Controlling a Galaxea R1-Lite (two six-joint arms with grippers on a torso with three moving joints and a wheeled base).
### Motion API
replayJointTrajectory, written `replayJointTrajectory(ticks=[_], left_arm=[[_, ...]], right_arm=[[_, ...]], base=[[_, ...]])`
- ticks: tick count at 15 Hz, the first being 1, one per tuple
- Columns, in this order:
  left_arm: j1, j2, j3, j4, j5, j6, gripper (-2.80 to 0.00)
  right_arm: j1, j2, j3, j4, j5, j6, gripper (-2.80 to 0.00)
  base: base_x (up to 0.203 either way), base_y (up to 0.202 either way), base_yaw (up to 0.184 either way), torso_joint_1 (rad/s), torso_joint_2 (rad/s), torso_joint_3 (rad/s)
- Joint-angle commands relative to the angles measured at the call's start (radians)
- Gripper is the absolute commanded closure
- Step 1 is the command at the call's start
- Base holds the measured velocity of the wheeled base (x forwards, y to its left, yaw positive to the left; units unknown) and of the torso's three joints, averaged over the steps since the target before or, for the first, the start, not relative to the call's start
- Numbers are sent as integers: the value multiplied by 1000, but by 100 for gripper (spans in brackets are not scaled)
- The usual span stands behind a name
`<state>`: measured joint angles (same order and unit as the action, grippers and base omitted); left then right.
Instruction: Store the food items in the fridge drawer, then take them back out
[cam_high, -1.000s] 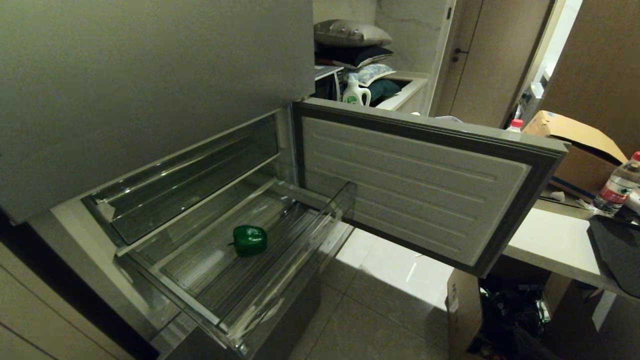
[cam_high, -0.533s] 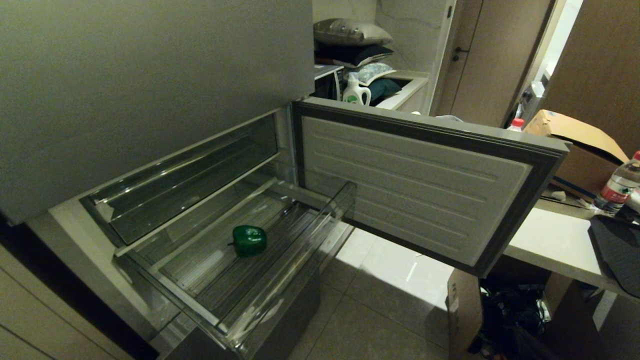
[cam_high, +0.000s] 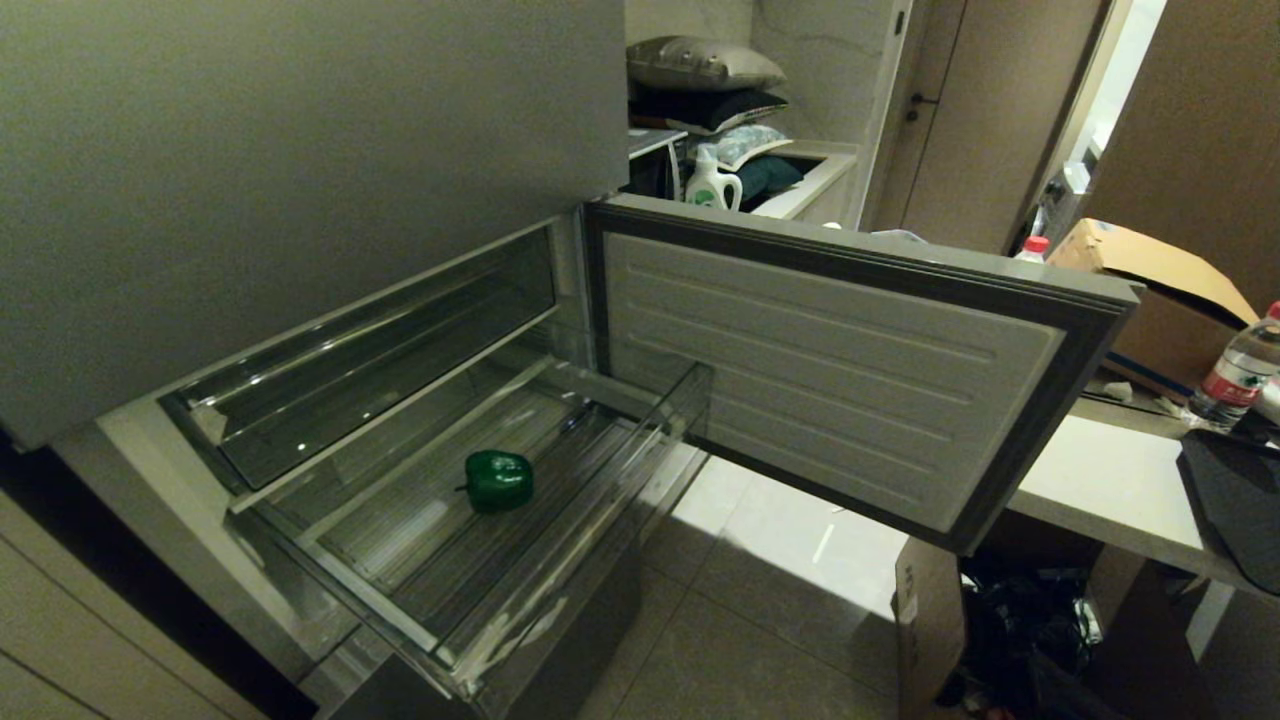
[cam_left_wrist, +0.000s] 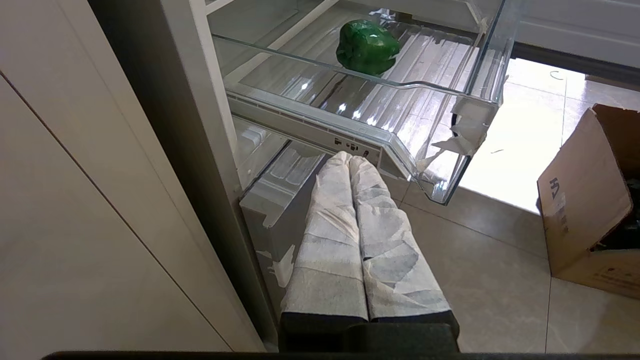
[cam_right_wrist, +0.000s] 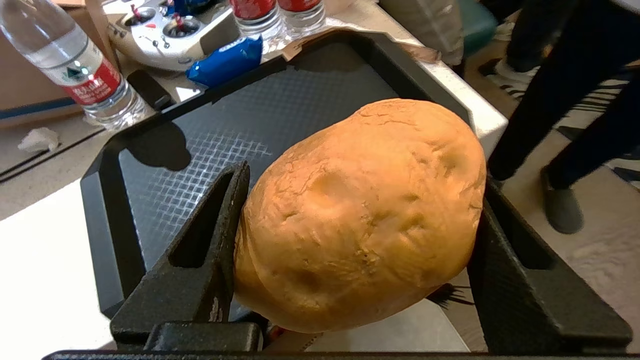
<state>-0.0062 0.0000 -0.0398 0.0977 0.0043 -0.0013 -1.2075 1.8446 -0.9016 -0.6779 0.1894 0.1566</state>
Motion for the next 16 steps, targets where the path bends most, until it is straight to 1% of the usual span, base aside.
replayJointTrajectory(ticks=[1, 2, 6, 9, 11, 16], left_arm=[[0, 0, 0, 1, 0, 0, 0], [0, 0, 0, 1, 0, 0, 0], [0, 0, 0, 1, 0, 0, 0], [0, 0, 0, 1, 0, 0, 0], [0, 0, 0, 1, 0, 0, 0], [0, 0, 0, 1, 0, 0, 0]], right_arm=[[4, 74, -44, -10, 5, -2, 0], [22, 94, -61, -14, 5, -3, 0], [159, 189, -122, -52, 2, -1, 0], [237, 277, -182, -81, 1, -1, 0], [262, 329, -230, -84, 0, -2, 0], [286, 484, -364, -85, 0, -6, 0]], base=[[0, 0, 0, 0, 0, 0], [0, 0, 0, 0, 0, 0], [0, 0, 0, 0, 0, 0], [0, 0, 0, 0, 0, 0], [0, 0, 0, 0, 0, 0], [0, 0, 0, 0, 0, 0]])
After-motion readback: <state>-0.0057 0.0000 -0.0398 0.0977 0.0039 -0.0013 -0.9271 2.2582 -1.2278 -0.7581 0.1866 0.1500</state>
